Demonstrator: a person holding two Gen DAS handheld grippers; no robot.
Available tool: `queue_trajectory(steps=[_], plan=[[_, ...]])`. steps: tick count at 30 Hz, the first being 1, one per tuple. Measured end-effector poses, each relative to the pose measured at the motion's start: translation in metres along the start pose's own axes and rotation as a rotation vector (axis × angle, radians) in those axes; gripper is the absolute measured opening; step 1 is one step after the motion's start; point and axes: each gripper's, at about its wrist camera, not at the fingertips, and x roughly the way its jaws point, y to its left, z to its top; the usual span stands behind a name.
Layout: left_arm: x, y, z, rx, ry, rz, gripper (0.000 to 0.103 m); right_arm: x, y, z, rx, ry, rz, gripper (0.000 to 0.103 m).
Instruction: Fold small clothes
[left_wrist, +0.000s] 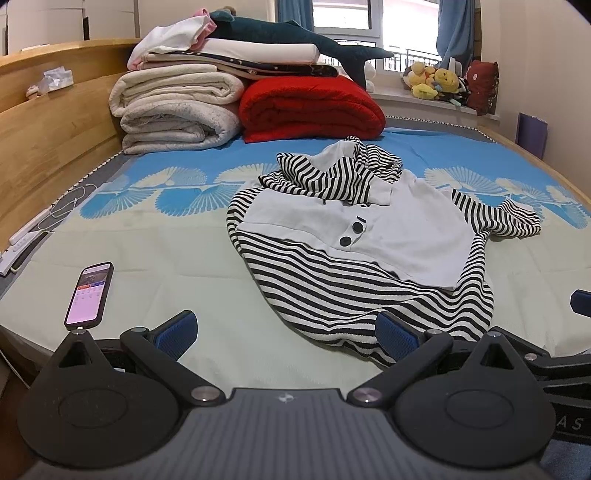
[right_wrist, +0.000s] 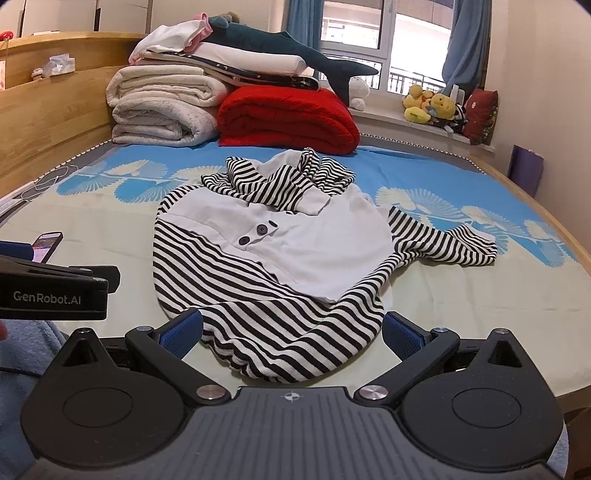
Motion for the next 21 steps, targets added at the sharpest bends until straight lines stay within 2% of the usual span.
queue_trajectory(steps=[21], plan=[[-0.0023,-0.0010,-0.0003,-0.004,-0.007,-0.007,0.103,-0.0001,0.0018,0.0020,0.002,0.003,0.006,0.102]])
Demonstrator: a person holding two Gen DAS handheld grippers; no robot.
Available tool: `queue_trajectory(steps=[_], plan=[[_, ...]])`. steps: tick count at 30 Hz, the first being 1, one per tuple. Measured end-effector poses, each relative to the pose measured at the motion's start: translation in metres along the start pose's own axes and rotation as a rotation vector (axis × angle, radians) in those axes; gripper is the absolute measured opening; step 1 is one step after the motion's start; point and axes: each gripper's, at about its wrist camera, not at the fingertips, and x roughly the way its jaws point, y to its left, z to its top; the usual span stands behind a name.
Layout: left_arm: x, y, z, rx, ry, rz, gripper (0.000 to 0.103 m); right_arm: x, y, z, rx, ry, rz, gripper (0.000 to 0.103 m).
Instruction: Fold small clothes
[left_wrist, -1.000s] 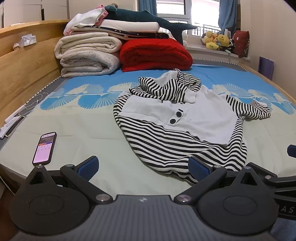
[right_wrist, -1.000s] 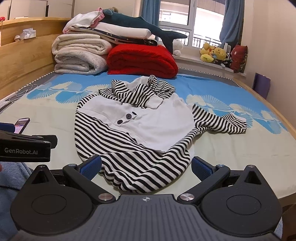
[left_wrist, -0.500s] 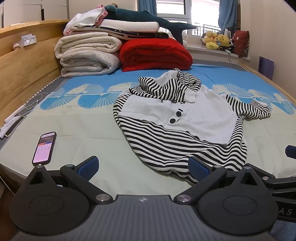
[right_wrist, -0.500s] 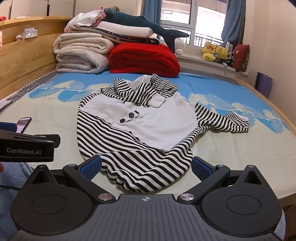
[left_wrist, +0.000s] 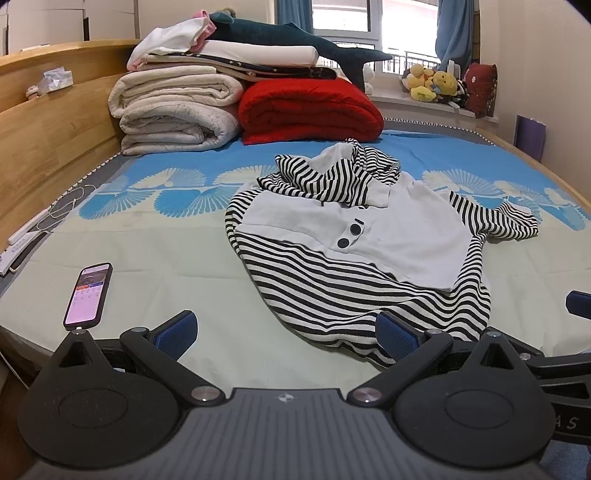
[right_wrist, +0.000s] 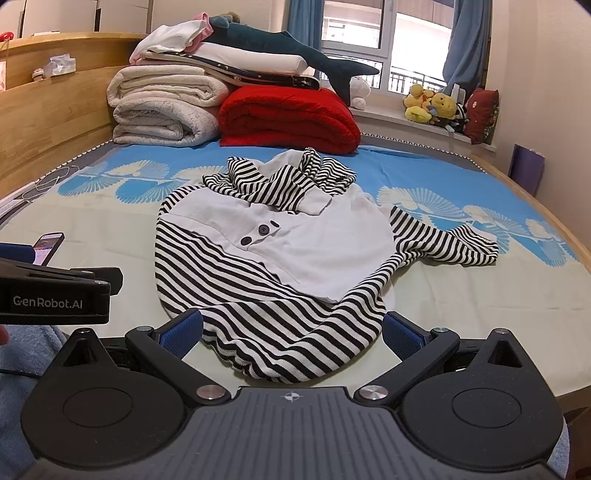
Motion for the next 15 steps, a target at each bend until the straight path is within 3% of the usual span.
queue_trajectory(steps=[15], plan=[[-0.0004,0.0002,-0.0005,-0.002,-0.002,0.000,0.103,0.0000,0.0010,0.0008,-0.002,-0.001,0.002,0.102]])
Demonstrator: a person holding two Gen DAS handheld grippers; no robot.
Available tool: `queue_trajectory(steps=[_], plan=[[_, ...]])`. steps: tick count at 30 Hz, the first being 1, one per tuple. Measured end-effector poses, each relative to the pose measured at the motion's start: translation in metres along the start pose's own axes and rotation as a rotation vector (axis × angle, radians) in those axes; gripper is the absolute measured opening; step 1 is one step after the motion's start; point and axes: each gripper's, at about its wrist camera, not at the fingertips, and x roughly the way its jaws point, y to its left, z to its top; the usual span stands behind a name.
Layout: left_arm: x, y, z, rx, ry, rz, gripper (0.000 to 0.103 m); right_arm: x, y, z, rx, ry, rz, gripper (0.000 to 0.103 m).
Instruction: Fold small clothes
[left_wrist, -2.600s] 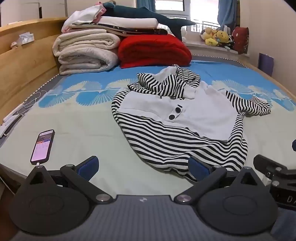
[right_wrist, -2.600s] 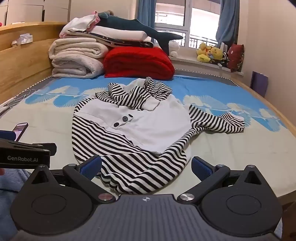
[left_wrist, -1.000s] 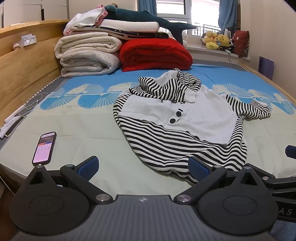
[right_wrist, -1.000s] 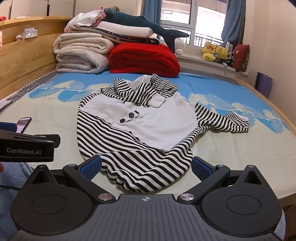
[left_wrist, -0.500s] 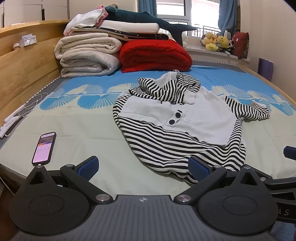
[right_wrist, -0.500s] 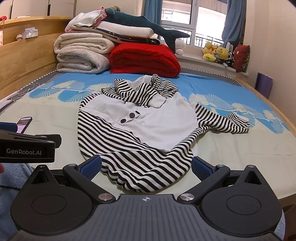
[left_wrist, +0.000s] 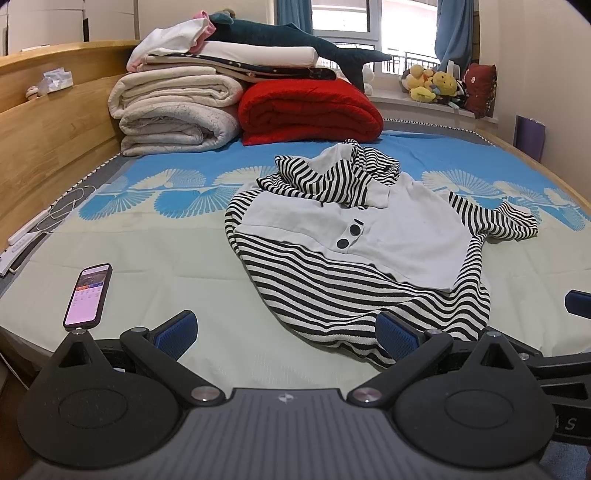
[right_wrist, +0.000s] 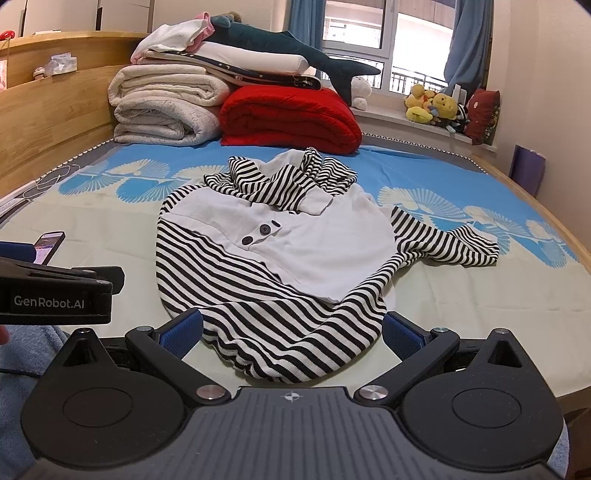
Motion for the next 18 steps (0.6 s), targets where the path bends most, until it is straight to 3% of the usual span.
queue_trajectory(steps=[18], plan=[[0.0011,-0.0027,-0.0002,0.004,0.001,0.001,0.103,0.0015,0.0017,-0.0004,0.001,0.002,0.002,0.102]])
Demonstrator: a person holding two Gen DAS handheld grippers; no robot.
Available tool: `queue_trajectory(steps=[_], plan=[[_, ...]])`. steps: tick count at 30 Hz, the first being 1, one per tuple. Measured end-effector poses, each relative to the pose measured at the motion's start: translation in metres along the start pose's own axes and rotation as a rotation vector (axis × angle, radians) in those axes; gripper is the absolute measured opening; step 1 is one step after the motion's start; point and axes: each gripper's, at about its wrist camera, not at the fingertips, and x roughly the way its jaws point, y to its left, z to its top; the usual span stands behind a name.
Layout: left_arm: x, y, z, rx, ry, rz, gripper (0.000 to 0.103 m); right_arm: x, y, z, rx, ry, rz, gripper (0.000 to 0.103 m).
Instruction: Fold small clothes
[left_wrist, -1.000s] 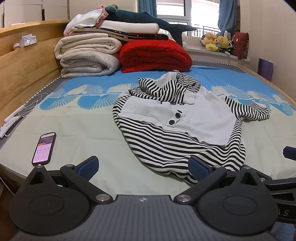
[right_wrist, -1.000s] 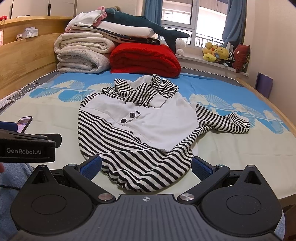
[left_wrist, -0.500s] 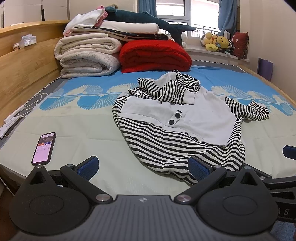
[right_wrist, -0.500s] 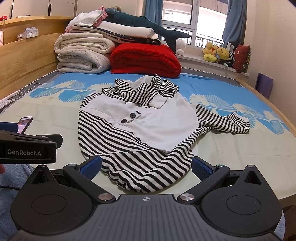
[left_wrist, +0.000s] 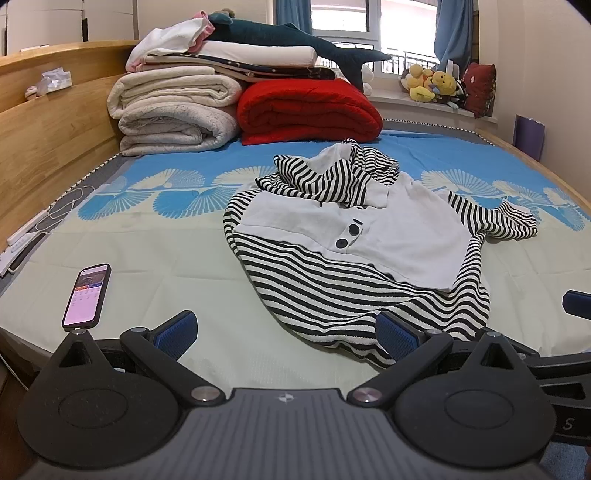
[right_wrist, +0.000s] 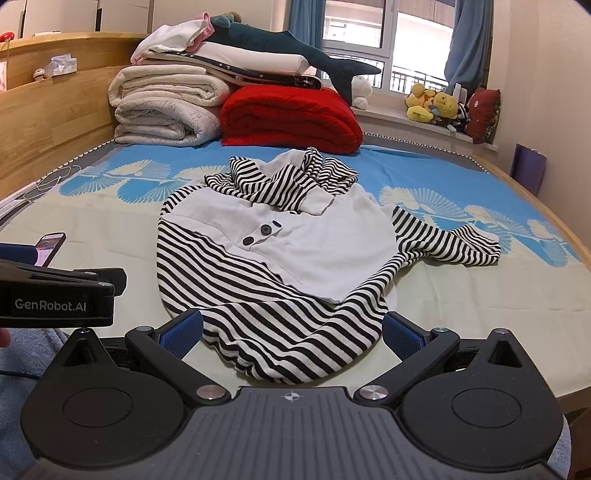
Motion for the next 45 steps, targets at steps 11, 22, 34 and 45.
queue_trajectory(steps=[11,22,34,45], plan=[[0.030,0.002,0.016,-0.011,0.029,-0.004,0.103,0.030,-0.029,0.010,0.093,0.024,-0.020,0.102],[0.175,-0.045,0.135,0.130,-0.058,-0.224,0.103,0.234,-0.258,0.059,0.771,0.165,-0.147,0.102],[0.414,-0.178,0.201,0.255,0.109,-0.262,0.097,0.365,-0.324,0.089,0.628,0.171,-0.154,0.007],[0.475,-0.155,0.254,0.062,0.195,-0.367,0.001,0.364,-0.387,0.056,0.638,0.105,-0.295,0.008]])
